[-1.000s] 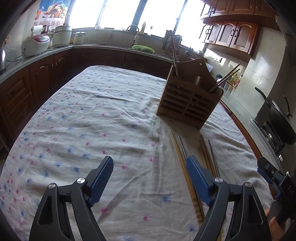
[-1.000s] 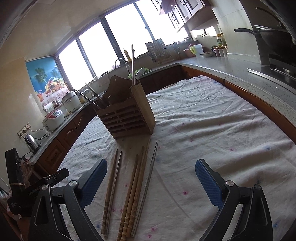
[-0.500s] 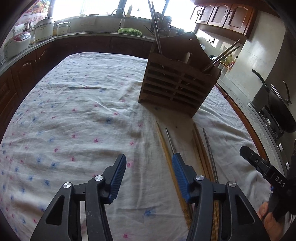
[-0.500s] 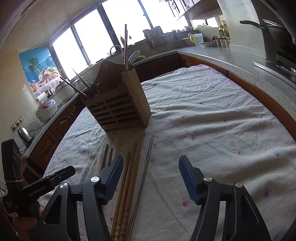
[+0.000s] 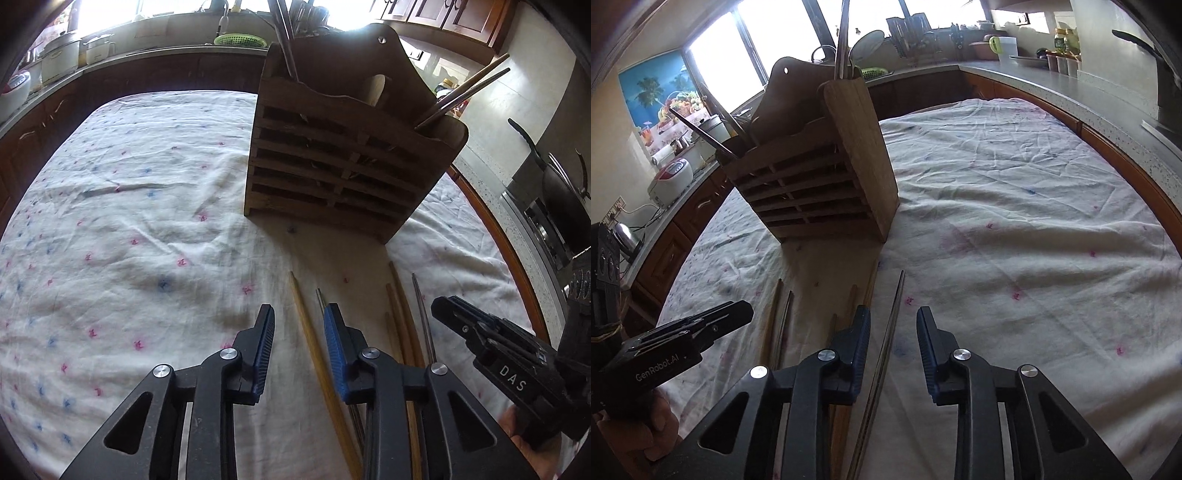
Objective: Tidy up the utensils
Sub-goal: 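Grasp a wooden chopstick with the left gripper while the right grasps a metal one, then lift both chopsticks upright and lower them into the holder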
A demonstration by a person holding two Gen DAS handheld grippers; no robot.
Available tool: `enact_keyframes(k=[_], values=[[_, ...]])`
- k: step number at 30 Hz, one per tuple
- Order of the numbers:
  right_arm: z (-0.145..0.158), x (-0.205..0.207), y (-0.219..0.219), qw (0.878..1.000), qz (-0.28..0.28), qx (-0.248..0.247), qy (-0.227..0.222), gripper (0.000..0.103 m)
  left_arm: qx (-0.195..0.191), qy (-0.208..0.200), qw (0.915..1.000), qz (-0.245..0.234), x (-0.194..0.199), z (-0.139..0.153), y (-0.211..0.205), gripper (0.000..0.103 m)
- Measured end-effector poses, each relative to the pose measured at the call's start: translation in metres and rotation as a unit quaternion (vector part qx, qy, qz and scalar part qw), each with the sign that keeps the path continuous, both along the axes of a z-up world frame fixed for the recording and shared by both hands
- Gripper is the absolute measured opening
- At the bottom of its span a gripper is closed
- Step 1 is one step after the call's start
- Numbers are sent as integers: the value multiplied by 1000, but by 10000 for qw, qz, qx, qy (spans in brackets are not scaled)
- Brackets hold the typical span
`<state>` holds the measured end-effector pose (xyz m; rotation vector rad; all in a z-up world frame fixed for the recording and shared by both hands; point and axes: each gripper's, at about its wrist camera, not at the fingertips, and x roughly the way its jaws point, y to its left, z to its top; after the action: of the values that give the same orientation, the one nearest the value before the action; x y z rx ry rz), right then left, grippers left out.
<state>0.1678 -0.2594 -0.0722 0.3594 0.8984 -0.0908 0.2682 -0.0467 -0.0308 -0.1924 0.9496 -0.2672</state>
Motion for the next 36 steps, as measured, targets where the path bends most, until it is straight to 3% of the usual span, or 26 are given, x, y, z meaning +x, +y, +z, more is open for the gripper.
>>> enact_keyframes(k=[6, 12, 14, 16, 21, 29, 36], values=[[-14, 19, 2, 9995, 68, -152, 280, 22, 114, 243, 9996, -85, 22, -19, -9, 14], [-16, 27, 12, 9975, 282, -556, 329, 21, 541, -35, 9983, -189, 19, -21, -28, 7], [-16, 30, 18, 9955, 405, -778, 368, 20, 526, -37, 9983, -251, 19, -22, -29, 6], [-16, 31, 18, 9951, 432, -804, 369, 8, 474, -22, 9984, -304, 18, -22, -29, 5], [-14, 24, 7, 9984, 281, -414, 246, 5, 215, -82, 9991, -350, 4, -16, -22, 3], [30, -10, 0, 9989, 154, -55, -432, 4, -354, -556, 9974, -297, -37, 27, 8, 3], [89, -40, 9, 9929, 245, -126, -1160, 4, -753, -1081, 9910, -250, -83, 69, 38, 3]])
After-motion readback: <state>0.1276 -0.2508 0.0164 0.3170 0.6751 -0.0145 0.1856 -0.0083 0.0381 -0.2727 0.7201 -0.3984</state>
